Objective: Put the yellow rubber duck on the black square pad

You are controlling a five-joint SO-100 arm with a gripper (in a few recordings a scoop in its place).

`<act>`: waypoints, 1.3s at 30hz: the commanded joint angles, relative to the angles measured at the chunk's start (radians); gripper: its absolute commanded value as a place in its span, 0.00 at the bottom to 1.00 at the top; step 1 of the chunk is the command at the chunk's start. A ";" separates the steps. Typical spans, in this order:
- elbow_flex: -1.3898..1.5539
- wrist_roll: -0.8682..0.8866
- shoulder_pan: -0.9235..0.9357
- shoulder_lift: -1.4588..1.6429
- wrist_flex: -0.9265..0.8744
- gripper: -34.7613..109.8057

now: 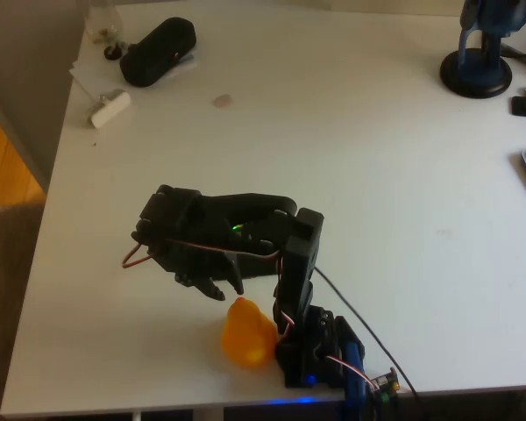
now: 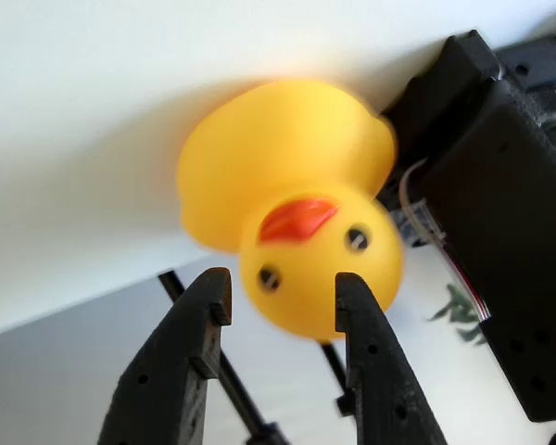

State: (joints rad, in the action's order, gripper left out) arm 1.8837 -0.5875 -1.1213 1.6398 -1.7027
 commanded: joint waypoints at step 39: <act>0.198 -0.020 0.219 0.018 0.063 0.48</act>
State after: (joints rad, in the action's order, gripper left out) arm 2.0433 -0.5921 -0.9066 1.6337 -1.6490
